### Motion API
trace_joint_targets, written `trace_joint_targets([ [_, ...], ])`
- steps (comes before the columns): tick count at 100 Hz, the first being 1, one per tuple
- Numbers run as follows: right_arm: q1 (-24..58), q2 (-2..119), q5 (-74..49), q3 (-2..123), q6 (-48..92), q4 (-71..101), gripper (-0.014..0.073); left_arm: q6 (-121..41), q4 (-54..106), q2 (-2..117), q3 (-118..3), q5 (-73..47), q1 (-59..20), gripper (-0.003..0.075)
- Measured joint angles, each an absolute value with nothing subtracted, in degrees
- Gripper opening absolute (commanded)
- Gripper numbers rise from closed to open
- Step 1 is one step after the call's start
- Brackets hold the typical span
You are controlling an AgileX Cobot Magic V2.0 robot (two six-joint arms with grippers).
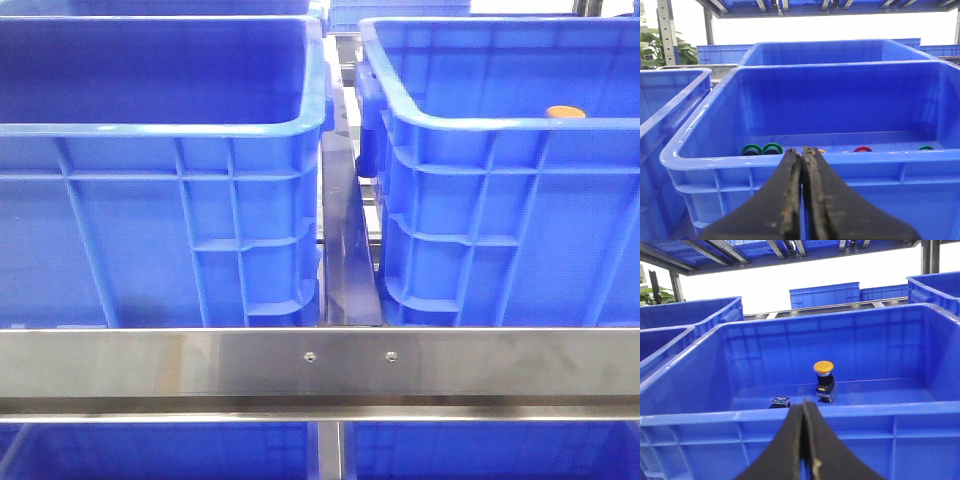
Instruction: Pick red and yellow buttons and place in box
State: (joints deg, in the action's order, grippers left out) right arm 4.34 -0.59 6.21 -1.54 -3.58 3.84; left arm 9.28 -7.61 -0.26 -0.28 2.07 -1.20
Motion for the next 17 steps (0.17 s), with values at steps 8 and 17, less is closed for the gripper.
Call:
trace_joint_targets([
  [8, 4.34, -0.59, 6.21, -1.54, -3.58, 3.84, -0.0068, 9.28, -7.61, -0.26, -0.28, 2.07, -1.20, -0.0019],
  [17, 4.34, -0.59, 6.21, -1.54, -3.58, 3.84, -0.0068, 9.28, -7.61, -0.26, -0.28, 2.07, -1.20, -0.0019],
])
